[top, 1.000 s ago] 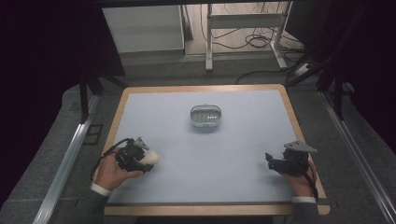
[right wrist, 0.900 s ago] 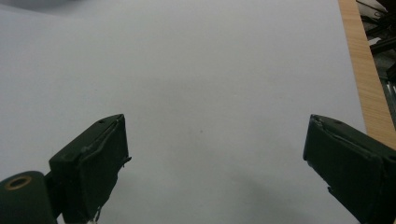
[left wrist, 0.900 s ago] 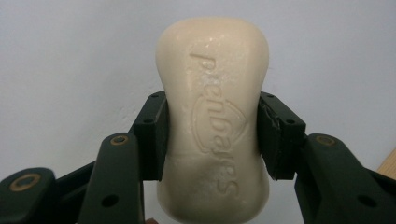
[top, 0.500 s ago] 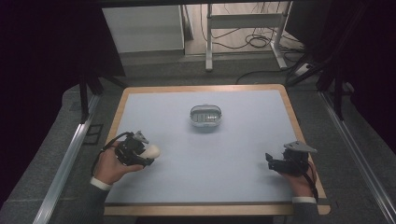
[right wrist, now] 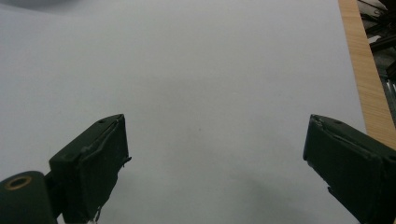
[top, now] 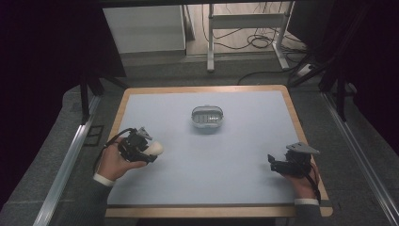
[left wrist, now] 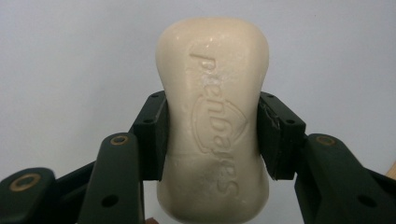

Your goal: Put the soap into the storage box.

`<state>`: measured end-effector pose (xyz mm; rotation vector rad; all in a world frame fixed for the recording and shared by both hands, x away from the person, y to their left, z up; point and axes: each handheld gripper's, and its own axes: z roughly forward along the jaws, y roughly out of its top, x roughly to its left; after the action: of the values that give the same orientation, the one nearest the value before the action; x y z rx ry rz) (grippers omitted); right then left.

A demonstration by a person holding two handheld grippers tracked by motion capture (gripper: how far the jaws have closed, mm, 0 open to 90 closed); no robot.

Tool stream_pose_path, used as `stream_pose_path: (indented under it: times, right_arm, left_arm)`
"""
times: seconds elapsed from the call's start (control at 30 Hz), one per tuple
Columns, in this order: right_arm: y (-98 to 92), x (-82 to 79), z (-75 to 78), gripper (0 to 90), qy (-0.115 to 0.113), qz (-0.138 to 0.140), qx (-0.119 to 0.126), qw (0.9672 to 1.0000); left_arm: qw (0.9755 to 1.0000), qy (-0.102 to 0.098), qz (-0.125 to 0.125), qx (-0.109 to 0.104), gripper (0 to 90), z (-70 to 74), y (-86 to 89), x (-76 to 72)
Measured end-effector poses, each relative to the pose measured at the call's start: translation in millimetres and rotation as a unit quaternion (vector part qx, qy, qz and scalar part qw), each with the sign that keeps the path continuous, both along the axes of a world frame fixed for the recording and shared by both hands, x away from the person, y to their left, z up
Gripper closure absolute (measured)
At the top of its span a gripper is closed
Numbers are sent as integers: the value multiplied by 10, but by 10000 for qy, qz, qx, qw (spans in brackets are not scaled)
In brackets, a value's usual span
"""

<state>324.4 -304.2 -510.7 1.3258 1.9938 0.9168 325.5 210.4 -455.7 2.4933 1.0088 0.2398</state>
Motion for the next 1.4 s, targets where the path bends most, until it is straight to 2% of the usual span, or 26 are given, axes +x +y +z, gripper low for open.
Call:
stream_pose_path:
  times: [0.47, 0.6, 0.93, 1.07, 1.13, 1.33, 1.37, 1.4]
  right_arm:
    - [1, 6, -15, 63, 22, -11, -3, 10000]
    - [-2, 5, -13, 63, 21, -20, 4, 10000]
    - [-2, 6, -15, 63, 24, -13, -11, 10000]
    - [-10, 7, -17, 63, 21, -14, -12, 10000]
    - [-12, 7, -18, 63, 23, -24, -19, 10000]
    - [0, 3, -11, 63, 6, -8, -20, 10000]
    - [1, 4, -13, 63, 12, -7, -23, 10000]
    - [-2, 5, -14, 63, 21, -10, -23, 10000]
  left_arm:
    - [10000, -47, -78, 11, 499, 28, -111, 148]
    - [9999, -37, -89, -56, 499, 29, -146, 197]
    - [9998, -113, -133, 65, 499, 82, -230, 359]
    - [9998, -128, -141, 17, 499, 91, -259, 389]
    - [9997, -141, -160, 90, 499, 99, -274, 409]
    - [9997, -154, -176, 72, 499, 134, -319, 449]
    - [9996, -155, -210, 124, 499, 146, -320, 459]
    - [9997, -173, -170, 77, 499, 148, -333, 461]
